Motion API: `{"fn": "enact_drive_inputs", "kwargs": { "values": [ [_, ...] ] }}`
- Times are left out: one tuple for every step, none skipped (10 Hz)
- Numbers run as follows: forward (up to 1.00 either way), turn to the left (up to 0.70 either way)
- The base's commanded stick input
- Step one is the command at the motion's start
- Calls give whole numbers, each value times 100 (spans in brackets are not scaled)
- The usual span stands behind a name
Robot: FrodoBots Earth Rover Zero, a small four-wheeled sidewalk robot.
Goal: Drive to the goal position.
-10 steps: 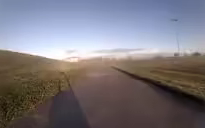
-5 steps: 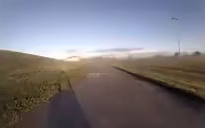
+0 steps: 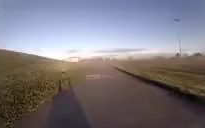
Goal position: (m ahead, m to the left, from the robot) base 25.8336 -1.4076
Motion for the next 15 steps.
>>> {"fn": "enact_drive_inputs", "kwargs": {
  "values": [
    [70, 0],
    [70, 0],
    [70, 0],
    [70, 0],
    [70, 0],
    [70, 0],
    [70, 0],
    [70, 0],
    [70, 0],
    [70, 0],
    [70, 0],
    [70, 0],
    [70, 0],
    [70, 0],
    [70, 0]
  ]
}}
